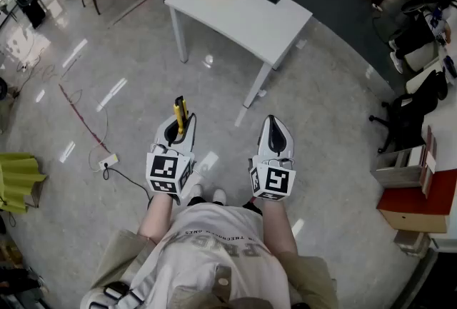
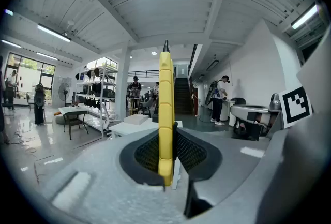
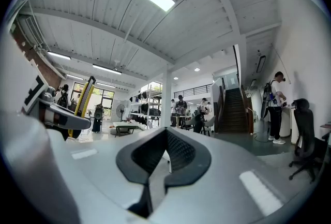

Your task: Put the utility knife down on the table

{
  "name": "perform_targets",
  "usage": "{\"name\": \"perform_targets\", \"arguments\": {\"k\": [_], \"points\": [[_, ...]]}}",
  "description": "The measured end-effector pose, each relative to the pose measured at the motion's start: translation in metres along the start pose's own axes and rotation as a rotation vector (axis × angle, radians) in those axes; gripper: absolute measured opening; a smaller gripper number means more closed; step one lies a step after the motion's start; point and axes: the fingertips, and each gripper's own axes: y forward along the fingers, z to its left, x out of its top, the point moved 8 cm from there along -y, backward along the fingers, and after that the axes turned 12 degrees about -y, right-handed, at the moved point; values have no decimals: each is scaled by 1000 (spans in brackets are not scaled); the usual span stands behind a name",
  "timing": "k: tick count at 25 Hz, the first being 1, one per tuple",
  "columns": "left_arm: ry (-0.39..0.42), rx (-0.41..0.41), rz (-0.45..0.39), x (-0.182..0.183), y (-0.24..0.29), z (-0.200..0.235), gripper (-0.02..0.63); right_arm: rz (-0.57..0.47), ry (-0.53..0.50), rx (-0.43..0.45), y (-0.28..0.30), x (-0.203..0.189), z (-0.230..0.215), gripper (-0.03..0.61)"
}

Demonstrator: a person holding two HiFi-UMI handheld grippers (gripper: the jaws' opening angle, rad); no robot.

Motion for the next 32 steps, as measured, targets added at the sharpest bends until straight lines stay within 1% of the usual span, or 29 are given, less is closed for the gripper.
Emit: {"name": "perform_targets", "arguments": {"k": [7,14,17,20,22,25,32], "points": [[5,4,-6,-4,4,-10,60,-2,-16,15,-3,-3,-7,-2],[-16,19,20,-9,10,-22,60,18,-20,33,-3,-10,-20,-2],[-33,28,36,-7,12,-29,60,13,12,42,-3,-12,-27,0],[-32,34,24,-6,18,-32,60,11,47,60,-1,-14,-35,2],[-28,40,27,-6,21,-35,60,15,57,84,0,-17,-39,157],[-30,46,27,-6,22,-41,60,24,79,93,-1,-24,-44,190],[-34,48,27,-13,28,-42,60,41,99,107,5,-32,-51,190]]}}
